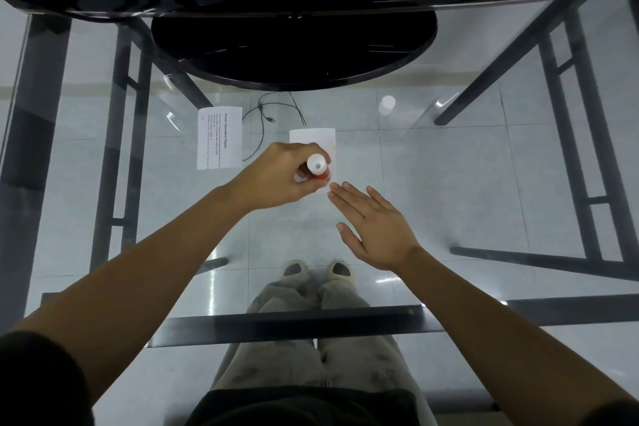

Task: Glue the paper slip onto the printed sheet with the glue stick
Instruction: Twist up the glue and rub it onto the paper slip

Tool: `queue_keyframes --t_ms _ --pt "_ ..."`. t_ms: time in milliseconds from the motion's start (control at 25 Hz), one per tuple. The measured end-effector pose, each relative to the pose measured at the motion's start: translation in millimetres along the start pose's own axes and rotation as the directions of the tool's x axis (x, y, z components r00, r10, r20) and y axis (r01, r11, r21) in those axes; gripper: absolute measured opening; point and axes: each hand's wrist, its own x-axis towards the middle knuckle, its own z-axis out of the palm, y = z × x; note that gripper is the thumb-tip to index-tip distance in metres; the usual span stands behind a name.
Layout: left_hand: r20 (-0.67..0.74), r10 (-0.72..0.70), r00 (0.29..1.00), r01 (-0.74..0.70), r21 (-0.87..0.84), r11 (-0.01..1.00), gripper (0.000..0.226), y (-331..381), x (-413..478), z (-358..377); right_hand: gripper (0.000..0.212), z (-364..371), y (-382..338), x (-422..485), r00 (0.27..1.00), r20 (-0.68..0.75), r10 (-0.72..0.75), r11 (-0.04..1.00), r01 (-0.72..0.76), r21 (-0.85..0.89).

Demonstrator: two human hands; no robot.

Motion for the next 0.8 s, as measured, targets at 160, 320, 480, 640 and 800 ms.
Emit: queue_keyframes --t_ms 160,320,480,640,800 --pt "-0.075 -0.069 0.995 0.072 0.034 0.997 0.019 -8 21 -11 0.051 0 0 -1 1.000 -0.012 -0.006 1.000 0.006 -0.013" --pt "-0.161 -0.069 0.985 0.066 -0.021 0.998 0.019 -9 14 -12 0.051 1 0 -1 1.000 0.002 -0.001 1.000 0.001 -0.012" --pt "-0.043 -0.050 0.998 0.048 -0.046 0.998 0.019 -2 -14 3 0.051 1 0 -1 1.000 -0.005 -0.004 1.000 0.004 -0.022" --pt "-0.184 -0.137 0.973 0.134 -0.028 0.991 0.019 -15 5 -16 0.051 1 1 -2 1.000 -0.011 -0.001 1.000 0.001 -0.025" --pt "-0.189 -0.143 0.972 0.134 -0.061 0.989 0.018 -12 -5 -14 0.051 1 1 -1 1.000 -0.005 0.002 1.000 -0.002 -0.019"
